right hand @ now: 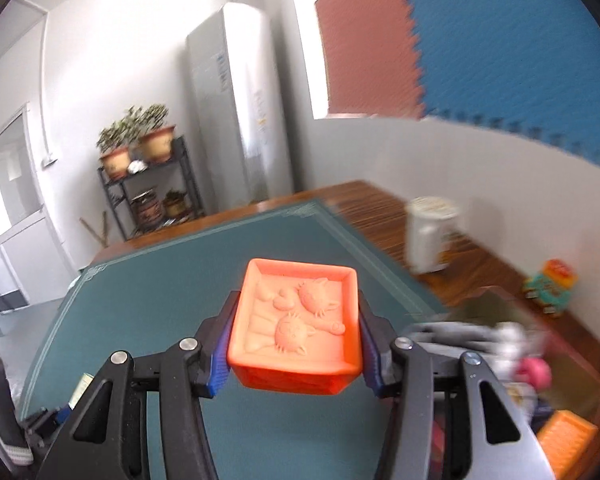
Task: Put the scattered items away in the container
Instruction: 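Release the orange cube into the tin with the right tool while the left carries the box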
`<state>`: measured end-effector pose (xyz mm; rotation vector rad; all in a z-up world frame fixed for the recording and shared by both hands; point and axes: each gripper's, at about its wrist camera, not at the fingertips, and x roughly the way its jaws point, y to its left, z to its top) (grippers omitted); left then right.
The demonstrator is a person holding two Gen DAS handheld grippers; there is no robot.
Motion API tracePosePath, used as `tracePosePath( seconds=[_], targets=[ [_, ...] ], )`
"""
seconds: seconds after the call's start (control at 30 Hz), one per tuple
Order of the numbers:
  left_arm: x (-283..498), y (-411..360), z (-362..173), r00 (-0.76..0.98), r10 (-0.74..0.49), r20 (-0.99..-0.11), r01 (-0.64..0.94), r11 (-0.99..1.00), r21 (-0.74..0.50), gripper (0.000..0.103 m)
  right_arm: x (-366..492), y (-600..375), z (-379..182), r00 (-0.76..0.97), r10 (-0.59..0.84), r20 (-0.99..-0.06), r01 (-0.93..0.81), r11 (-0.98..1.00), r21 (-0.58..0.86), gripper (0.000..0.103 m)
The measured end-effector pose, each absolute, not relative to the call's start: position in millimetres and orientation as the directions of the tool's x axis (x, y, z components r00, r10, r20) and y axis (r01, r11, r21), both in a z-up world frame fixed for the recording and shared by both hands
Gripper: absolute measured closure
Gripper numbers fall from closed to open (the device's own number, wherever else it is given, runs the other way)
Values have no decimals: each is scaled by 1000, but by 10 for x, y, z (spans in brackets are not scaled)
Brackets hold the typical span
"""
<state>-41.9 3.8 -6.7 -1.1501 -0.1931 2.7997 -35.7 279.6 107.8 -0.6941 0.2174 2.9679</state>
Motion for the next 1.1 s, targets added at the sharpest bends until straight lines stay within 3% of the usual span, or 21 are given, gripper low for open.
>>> tracePosePath(
  seconds=[0.33,0.73,1.1],
  targets=[
    [-279,448,81,-711,202,-674,-146,-979,-140,52,236,3911,1124,-844,262,-467,-354,-927,121,47],
    [-78,908,235,-706,248,-663,-239,-965,-108,52,-3,4284,773,-816,150,-558,-307,-931,198,45],
    [43,1646,401,-644,369,-670,-402,-909,-115,52,718,4692,769,-863,177,-473,-335,-901,274,36]
  ],
)
